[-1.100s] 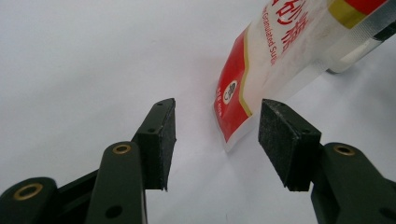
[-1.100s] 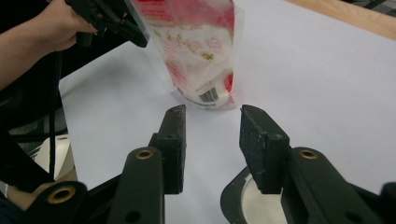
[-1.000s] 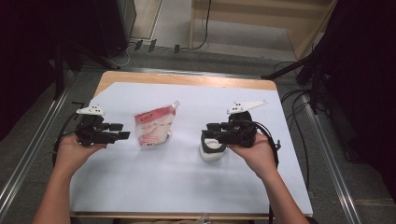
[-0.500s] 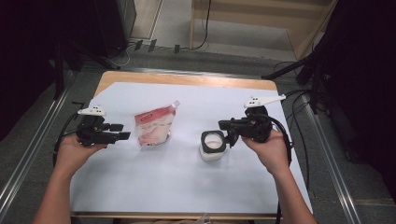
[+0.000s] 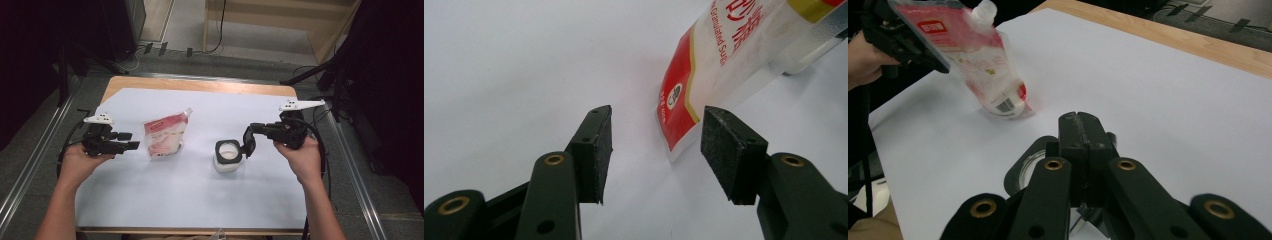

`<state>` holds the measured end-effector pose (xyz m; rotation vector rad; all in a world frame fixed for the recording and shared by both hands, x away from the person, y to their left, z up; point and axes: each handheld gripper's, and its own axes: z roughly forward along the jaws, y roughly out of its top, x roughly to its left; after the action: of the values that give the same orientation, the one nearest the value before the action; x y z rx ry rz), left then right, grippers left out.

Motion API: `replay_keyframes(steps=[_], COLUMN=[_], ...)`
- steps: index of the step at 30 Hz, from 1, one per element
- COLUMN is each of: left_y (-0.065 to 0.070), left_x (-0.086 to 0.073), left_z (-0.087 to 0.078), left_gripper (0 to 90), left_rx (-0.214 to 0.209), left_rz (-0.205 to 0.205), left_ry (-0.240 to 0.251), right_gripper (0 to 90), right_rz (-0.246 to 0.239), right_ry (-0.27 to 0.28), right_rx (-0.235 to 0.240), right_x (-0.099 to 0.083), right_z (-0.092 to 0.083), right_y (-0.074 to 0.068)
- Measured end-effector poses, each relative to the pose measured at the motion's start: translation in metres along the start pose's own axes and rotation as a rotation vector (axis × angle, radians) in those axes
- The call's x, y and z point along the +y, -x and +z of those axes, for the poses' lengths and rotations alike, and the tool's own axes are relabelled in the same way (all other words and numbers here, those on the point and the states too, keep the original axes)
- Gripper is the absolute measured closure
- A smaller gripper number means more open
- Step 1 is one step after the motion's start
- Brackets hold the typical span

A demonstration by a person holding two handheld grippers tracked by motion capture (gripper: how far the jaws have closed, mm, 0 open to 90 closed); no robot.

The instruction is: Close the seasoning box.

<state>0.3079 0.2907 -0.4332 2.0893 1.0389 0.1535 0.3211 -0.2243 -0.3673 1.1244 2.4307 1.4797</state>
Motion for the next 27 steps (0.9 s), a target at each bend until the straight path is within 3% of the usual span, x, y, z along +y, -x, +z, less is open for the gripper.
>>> replay_keyframes(steps=[10,27], left_y=[0.0,0.002], left_x=[0.0,0.0], left_z=[0.002,0.004], left_gripper=[47.3,47.5], left_rx=[0.005,0.017], left_rz=[-0.002,0.01], left_ry=[0.009,-0.001], right_gripper=[90.0,90.0], right_rz=[0.064,0.049], right_ry=[-0.03,-0.066], right_rx=[-0.022,-0.004], right_x=[-0.013,-0.018], right_z=[0.008,0.024], right_y=[0.019,0.014])
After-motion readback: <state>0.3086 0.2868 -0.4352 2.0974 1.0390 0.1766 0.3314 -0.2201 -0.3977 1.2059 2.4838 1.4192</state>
